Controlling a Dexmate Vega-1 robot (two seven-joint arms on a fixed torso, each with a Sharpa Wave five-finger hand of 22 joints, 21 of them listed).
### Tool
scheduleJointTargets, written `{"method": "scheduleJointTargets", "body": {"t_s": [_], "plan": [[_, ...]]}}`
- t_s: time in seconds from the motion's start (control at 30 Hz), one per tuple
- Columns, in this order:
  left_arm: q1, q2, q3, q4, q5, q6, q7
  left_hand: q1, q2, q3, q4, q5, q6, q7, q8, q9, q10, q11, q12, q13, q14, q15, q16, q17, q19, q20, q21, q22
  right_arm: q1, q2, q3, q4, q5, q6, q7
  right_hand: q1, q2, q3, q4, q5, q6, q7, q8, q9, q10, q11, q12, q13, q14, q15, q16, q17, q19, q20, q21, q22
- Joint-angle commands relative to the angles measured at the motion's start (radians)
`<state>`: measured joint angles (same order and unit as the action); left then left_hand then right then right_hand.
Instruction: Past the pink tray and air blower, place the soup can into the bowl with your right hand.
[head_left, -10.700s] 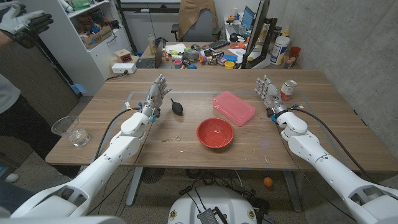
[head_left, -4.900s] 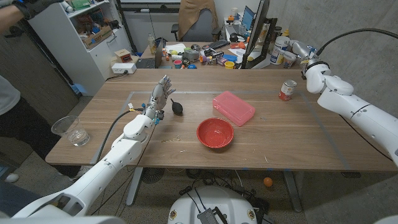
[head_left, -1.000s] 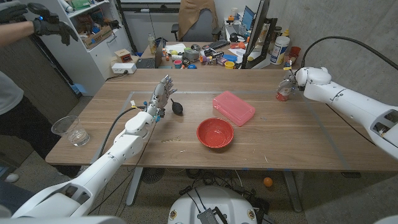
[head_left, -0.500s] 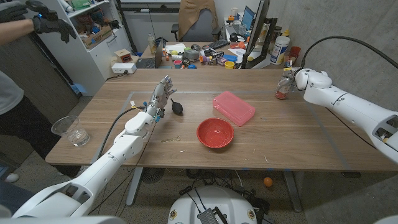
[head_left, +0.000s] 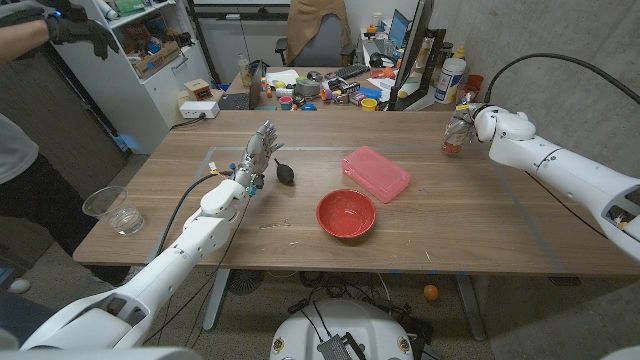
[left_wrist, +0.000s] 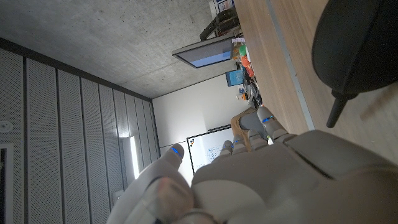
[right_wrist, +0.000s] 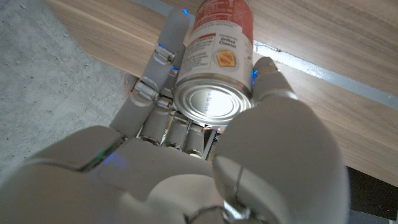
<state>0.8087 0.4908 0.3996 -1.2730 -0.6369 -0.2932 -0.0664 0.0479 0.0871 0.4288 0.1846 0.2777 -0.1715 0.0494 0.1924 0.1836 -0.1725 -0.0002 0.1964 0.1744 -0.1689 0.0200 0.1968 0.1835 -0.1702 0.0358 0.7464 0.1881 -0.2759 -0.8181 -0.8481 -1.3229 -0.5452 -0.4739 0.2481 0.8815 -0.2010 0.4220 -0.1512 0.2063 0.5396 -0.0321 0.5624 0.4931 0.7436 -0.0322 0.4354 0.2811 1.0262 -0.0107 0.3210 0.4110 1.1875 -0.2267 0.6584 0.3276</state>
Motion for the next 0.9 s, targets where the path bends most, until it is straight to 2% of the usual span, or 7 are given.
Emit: {"method": "scheduleJointTargets", "body": {"t_s": [0.03, 0.4, 0.9], "plan": [[-0.012, -0.008, 0.002, 0.02, -0.001, -0.008, -0.01, -0.012, 0.082, 0.009, -0.002, 0.002, -0.036, -0.003, -0.001, 0.003, -0.072, 0.005, -0.002, 0.006, -0.055, 0.0, -0.002, 0.003, -0.085, 0.001, -0.003, 0.003, -0.004, -0.029, 0.022, -0.07, -0.018, 0.002, 0.002, 0.395, 0.376, 0.001, 0.006, -0.006, 0.009, 0.0, 0.009, 0.01, 0.02, -0.012, 0.041, 0.095, 0.286, -0.215, -0.006, 0.007, -0.006, -0.004, 0.008, 0.005], [-0.015, -0.01, 0.003, 0.024, 0.0, -0.011, -0.014, -0.012, 0.082, 0.01, -0.002, 0.002, -0.036, -0.003, -0.001, 0.003, -0.072, 0.005, -0.002, 0.005, -0.055, 0.0, -0.002, 0.003, -0.084, 0.0, -0.004, 0.003, -0.033, -0.07, 0.058, -0.163, -0.034, 0.006, 0.017, 0.405, 0.375, 0.0, 0.011, -0.01, 0.01, 0.0, 0.018, 0.021, 0.022, -0.009, 0.045, 0.105, 0.284, -0.215, -0.01, 0.013, -0.013, -0.003, 0.017, 0.008], [-0.02, -0.011, 0.005, 0.031, -0.001, -0.014, -0.025, -0.013, 0.083, 0.012, -0.002, 0.001, -0.037, -0.003, -0.001, 0.003, -0.073, 0.005, -0.002, 0.005, -0.055, 0.0, -0.002, 0.003, -0.084, 0.0, -0.005, 0.003, -0.105, -0.137, 0.13, -0.329, -0.058, 0.017, 0.023, 0.417, 0.374, -0.003, 0.017, -0.014, 0.016, 0.0, 0.023, 0.024, 0.028, -0.007, 0.052, 0.118, 0.288, -0.215, -0.013, 0.023, -0.018, -0.003, 0.03, 0.011]]}}
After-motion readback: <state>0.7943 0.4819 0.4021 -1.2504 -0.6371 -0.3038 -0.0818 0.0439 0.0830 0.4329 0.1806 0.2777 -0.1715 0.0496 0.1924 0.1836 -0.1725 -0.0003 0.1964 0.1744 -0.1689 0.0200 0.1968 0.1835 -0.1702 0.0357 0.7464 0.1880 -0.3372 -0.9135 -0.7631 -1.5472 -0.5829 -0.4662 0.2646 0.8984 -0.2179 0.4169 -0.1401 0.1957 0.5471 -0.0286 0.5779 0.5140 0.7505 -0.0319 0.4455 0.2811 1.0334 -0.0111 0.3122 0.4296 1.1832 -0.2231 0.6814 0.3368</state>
